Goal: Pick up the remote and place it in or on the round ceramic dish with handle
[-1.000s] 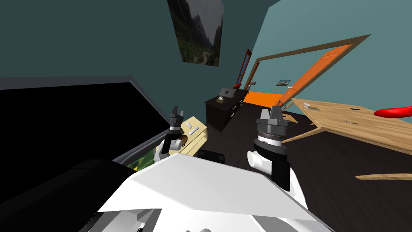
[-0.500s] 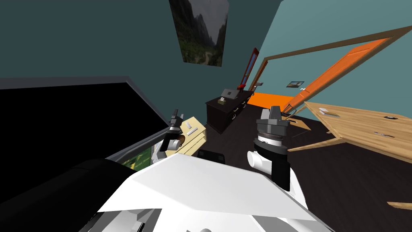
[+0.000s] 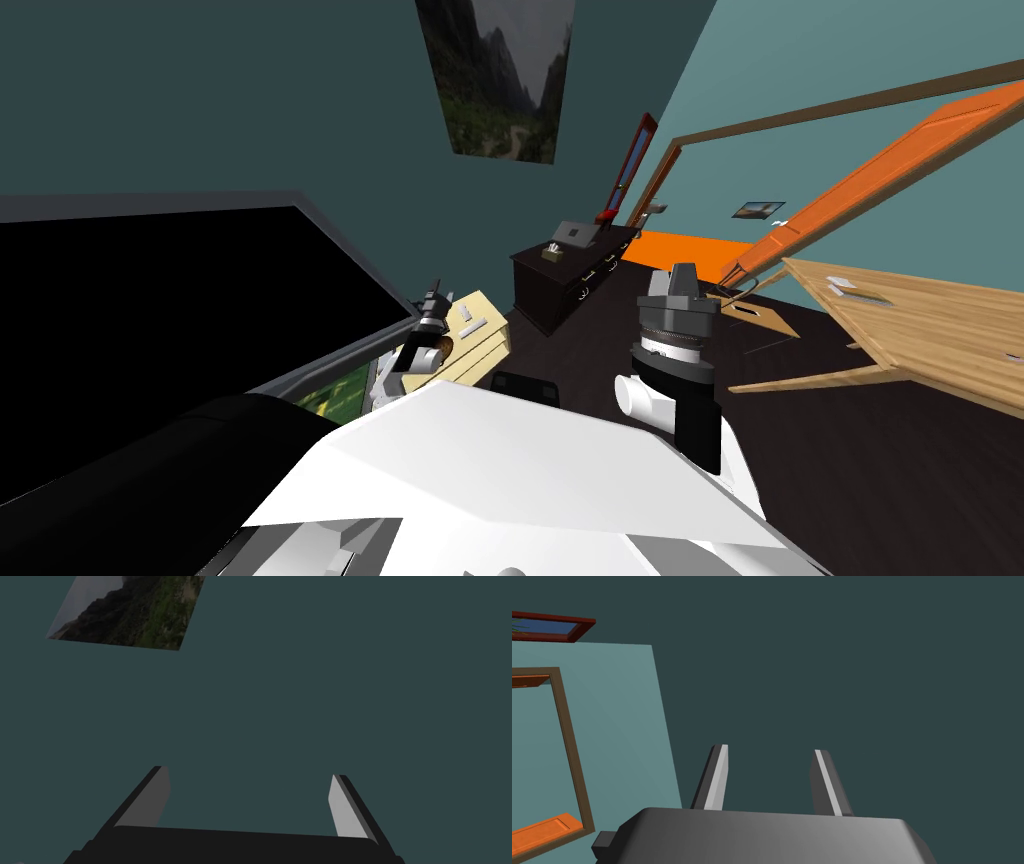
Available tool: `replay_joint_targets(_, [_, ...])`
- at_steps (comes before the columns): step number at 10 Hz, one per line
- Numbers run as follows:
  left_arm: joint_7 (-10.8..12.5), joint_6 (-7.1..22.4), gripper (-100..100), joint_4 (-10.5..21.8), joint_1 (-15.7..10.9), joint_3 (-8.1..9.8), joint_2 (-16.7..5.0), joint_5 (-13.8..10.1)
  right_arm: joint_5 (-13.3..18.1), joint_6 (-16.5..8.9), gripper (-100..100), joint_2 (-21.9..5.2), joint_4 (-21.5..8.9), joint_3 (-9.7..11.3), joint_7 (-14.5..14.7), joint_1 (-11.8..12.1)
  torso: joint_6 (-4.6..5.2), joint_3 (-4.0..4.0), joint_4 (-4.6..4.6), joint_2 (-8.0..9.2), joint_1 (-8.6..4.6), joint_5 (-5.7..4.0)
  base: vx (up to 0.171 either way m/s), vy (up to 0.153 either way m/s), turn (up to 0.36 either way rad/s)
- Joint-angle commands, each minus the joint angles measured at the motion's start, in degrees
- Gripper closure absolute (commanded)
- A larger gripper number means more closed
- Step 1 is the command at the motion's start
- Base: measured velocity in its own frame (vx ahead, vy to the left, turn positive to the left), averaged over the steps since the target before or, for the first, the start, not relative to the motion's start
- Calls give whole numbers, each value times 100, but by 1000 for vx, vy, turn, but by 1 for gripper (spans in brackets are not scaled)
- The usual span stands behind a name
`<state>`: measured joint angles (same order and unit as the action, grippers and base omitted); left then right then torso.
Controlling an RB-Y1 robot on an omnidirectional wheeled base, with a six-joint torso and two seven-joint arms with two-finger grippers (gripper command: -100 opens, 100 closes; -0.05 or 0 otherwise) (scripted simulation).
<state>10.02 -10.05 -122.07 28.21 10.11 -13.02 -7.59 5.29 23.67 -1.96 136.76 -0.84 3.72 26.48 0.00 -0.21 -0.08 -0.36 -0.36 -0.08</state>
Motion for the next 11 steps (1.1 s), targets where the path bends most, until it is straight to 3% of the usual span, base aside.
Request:
replay_joint_targets(1, [142,286,-100,240,17,147,-98,-218,0,0,0,0,0,0,0,0,0,0,0,0,0,0,122,-129,87])
replay_joint_targets(2, [142,356,-100,240,17,147,-98,-218,0,0,0,0,0,0,0,0,1,-6,-2,-11,-5,-2,77,-92,25])
replay_joint_targets(8, [421,1609,-100,1113,134,635,-371,-979,0,0,0,-1,0,0,0,0,3,-3,-1,-3,18,3,95,-83,16])
replay_joint_targets(10, [421,1723,-100,1148,134,635,-371,-979,0,0,0,-1,0,0,0,0,2,-1,-1,0,20,3,50,-46,3])
replay_joint_targets(11, [452,2010,-100,1357,163,738,-427,-1144,0,0,0,-1,0,-1,0,-1,3,7,3,15,31,5,45,-41,-30])
